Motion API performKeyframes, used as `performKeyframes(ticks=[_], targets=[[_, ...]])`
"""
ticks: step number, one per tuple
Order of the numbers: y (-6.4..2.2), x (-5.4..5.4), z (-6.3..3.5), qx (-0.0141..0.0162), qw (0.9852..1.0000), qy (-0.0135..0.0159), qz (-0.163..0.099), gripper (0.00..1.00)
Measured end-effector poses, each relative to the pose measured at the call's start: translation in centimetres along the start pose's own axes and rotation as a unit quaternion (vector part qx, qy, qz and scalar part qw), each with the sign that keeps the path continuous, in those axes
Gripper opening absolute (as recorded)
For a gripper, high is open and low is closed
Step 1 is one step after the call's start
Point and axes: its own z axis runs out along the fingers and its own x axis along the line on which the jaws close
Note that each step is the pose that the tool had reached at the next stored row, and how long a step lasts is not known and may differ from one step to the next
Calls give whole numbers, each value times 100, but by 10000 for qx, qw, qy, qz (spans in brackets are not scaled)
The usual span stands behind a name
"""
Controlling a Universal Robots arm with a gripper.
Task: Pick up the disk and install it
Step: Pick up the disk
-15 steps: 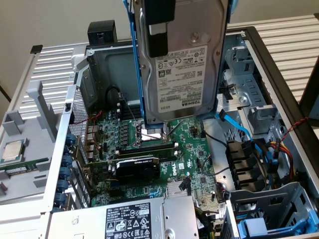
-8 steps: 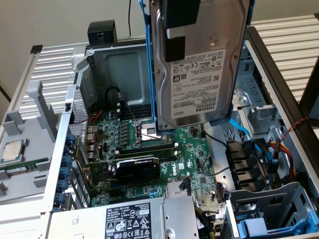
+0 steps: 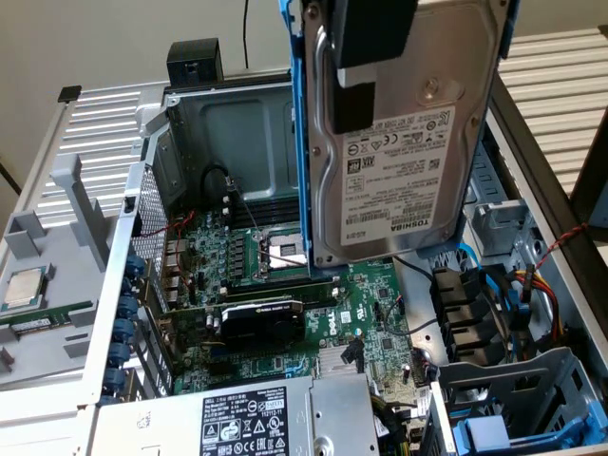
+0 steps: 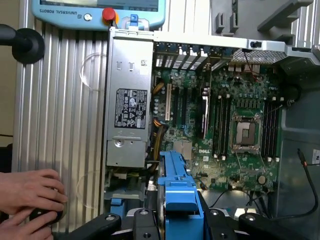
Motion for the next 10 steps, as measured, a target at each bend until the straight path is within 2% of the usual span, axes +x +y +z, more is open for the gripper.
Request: performKeyframes(ticks=[10], targets=[[-122, 261, -39, 0, 10000, -4, 0, 37]])
